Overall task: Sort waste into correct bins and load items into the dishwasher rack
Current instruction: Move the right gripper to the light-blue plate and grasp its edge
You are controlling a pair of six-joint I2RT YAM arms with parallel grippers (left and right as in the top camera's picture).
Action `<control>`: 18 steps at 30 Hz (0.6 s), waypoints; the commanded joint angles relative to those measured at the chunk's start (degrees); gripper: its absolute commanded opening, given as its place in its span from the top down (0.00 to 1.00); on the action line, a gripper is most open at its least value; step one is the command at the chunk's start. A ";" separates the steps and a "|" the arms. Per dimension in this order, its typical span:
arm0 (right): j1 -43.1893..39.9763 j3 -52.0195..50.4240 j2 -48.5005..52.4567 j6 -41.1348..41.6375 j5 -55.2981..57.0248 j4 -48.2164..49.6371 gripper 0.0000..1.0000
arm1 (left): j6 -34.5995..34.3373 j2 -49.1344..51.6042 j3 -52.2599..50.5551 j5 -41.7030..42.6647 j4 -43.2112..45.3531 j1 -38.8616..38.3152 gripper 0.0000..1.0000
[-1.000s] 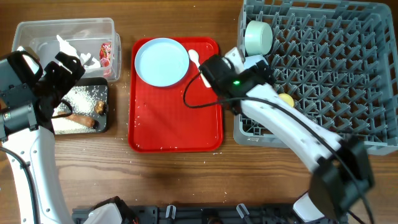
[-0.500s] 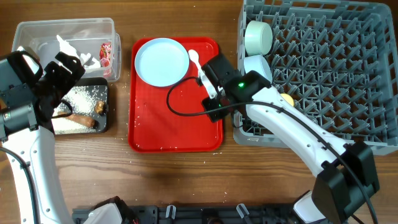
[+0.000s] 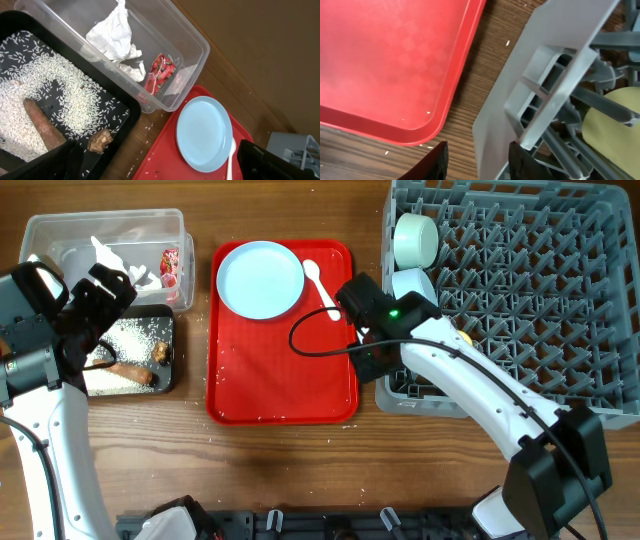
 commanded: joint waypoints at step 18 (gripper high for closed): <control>-0.33 -5.51 0.39 0.68 0.57 3.63 0.60 | 0.90 0.07 0.61 0.87 0.11 -0.11 0.00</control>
